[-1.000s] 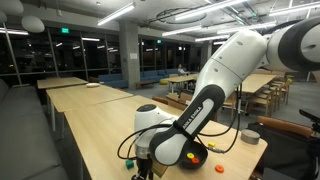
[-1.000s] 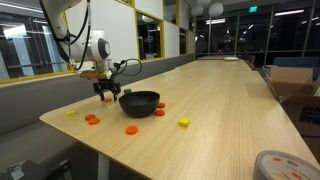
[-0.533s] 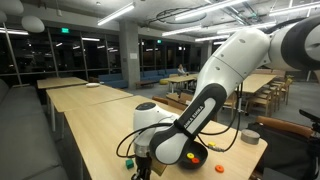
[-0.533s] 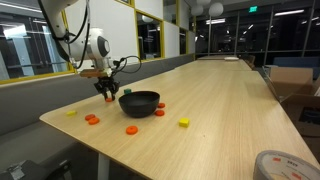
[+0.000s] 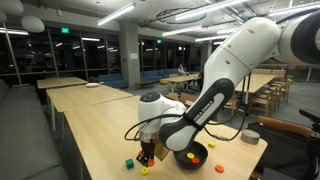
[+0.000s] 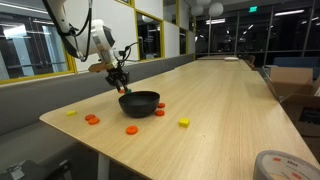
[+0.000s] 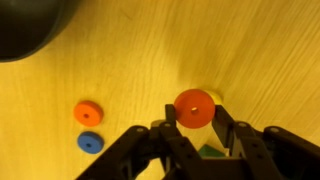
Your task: Put some of the discs on the table in the bowl
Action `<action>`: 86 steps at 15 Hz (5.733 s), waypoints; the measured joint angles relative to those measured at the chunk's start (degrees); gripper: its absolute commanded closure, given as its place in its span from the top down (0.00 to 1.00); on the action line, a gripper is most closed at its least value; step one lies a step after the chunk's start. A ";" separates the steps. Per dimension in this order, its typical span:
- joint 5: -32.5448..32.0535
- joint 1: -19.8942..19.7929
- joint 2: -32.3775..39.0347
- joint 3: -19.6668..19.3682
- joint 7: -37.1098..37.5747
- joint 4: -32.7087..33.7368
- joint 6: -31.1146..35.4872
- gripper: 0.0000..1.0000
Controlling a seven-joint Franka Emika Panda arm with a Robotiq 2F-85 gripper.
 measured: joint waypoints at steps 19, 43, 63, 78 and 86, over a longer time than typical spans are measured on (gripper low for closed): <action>-14.04 -10.78 -11.34 -0.25 18.00 -9.73 -16.83 0.81; 14.08 -11.91 -3.04 11.15 -8.72 -4.77 -2.43 1.00; 15.93 -11.56 9.02 10.94 -16.08 8.98 -5.97 1.00; 15.92 -10.79 9.62 10.08 -16.35 10.84 -6.39 0.24; 6.65 -5.32 7.44 2.01 -8.83 10.59 -8.04 0.24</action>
